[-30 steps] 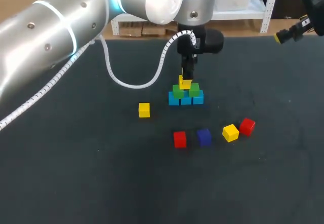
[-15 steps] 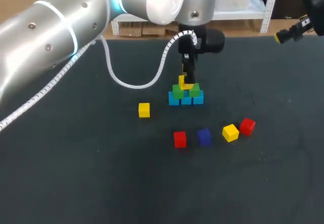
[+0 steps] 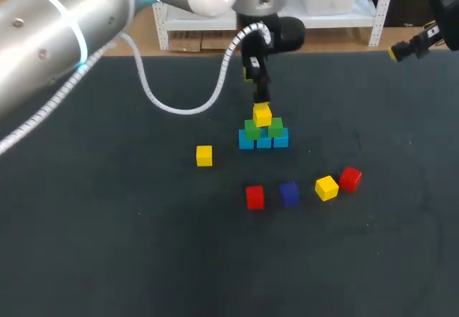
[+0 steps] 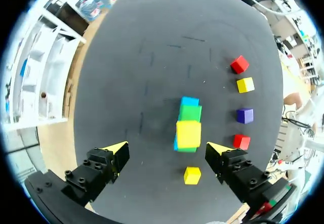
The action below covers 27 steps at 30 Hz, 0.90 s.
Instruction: Place the blue cubes, place green cubes on the blue cubes, place the yellow cubes on the green cubes, then place the red cubes on the yellow cubes, and place purple cube on the red cubes.
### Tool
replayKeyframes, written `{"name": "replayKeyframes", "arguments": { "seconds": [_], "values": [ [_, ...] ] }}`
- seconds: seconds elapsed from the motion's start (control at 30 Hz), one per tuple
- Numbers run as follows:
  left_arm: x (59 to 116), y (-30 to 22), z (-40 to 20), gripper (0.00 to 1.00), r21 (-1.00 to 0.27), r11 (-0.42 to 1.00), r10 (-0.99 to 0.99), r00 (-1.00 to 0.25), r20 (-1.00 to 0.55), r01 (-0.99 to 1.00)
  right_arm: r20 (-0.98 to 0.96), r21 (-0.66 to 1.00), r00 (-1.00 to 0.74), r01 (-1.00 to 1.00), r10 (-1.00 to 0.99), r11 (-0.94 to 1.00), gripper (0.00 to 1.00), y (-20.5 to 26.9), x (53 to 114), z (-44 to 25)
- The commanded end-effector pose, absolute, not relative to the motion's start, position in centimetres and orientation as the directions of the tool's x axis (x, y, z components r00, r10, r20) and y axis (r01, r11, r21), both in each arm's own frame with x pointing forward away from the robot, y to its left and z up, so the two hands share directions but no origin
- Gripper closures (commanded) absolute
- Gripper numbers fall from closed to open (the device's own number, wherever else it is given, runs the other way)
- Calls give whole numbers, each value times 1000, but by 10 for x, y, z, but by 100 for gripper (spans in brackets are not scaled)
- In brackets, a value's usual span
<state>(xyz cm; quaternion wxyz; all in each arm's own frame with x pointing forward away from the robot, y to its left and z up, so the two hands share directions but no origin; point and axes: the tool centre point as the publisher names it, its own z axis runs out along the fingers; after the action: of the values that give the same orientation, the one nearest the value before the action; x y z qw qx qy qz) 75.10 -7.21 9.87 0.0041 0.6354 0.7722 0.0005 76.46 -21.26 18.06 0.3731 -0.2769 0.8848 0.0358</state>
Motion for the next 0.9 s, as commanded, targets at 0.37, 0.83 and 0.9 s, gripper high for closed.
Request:
{"name": "replayKeyframes", "arguments": {
  "seconds": [0.37,0.83,0.9],
  "values": [
    [688,4,80,0,97,219,975,-216,-40,971,-684,-150,-565,-509,-461,847,0,-212,763,179],
    [638,27,55,0,126,40,998,-33,-61,991,-684,-150,-565,-509,-461,847,0,-212,763,179],
    [633,25,51,0,110,36,997,-27,-76,993,-684,-150,-565,-509,-461,847,0,-212,763,179]
  ]
}}
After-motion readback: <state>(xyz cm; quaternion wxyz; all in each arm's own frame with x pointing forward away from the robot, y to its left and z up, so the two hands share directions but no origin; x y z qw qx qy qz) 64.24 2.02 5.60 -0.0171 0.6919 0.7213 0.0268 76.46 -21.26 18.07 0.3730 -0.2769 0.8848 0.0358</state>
